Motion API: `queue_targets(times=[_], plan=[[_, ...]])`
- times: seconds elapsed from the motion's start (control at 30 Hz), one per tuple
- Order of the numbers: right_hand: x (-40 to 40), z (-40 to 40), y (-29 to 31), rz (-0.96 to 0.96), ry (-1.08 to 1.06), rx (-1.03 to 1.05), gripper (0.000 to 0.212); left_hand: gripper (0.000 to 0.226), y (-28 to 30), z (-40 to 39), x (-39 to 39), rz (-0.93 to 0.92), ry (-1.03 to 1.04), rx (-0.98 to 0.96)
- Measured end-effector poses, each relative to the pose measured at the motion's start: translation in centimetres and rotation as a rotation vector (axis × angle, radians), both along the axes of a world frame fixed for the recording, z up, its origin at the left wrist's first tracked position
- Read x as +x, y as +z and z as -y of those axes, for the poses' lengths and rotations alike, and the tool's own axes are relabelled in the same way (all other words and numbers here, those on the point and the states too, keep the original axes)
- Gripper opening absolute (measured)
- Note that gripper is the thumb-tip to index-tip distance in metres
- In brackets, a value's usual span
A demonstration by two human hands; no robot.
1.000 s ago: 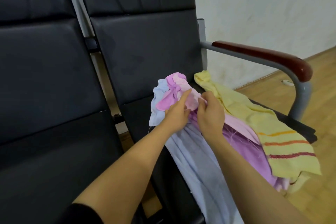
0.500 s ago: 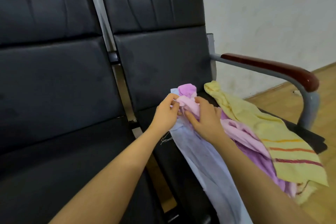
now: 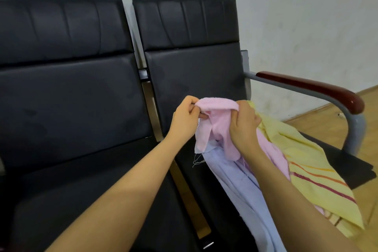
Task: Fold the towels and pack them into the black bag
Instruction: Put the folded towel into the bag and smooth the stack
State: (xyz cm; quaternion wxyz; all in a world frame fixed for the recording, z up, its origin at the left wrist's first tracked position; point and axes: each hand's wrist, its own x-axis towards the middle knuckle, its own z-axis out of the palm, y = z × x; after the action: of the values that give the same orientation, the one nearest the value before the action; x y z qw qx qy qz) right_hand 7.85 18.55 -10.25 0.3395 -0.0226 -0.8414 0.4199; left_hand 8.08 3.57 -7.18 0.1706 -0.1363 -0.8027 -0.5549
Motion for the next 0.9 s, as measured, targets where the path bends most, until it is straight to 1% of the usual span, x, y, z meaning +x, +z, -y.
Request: queue_targets(times=[0.07,0.17,0.27,0.33,0.47,0.57,0.67,0.77,0.83,0.9], plan=[[0.5,0.7,2.2,-0.037,-0.003,0.009,0.037,0.013,1.4,-0.1,0.2,-0.012,0.001,0.039],[0.6,1.3,5.1,-0.107,-0.042,0.025,0.023,0.013,3.2,-0.1,0.4,-0.028,0.004,0.053],[0.6,2.0,6.6,-0.277,-0.073,0.098,0.027,0.012,5.1,0.4,1.0,-0.069,0.03,0.082],[0.8,3.0,7.0,-0.399,-0.057,0.159,0.021,0.014,6.3,1.2,1.6,-0.095,0.05,0.108],[1.7,5.6,7.6,-0.489,-0.043,0.289,0.017,0.017,7.6,3.8,3.2,-0.146,0.117,0.116],[2.5,8.5,6.9,-0.477,-0.007,0.395,0.015,0.017,7.3,6.7,5.0,-0.149,0.175,0.109],[3.9,11.8,5.7,-0.438,0.118,0.429,0.017,0.013,5.5,10.4,7.3,-0.109,0.29,0.061],[5.6,15.0,4.0,-0.33,0.29,0.425,0.03,0.009,2.9,14.0,9.6,-0.036,0.408,0.01],[6.7,17.3,2.8,-0.281,0.376,0.424,0.041,0.009,1.3,16.3,10.9,0.019,0.477,0.037],[7.5,19.4,1.7,-0.23,0.444,0.425,0.045,0.007,-0.2,18.5,12.1,0.061,0.53,0.112]])
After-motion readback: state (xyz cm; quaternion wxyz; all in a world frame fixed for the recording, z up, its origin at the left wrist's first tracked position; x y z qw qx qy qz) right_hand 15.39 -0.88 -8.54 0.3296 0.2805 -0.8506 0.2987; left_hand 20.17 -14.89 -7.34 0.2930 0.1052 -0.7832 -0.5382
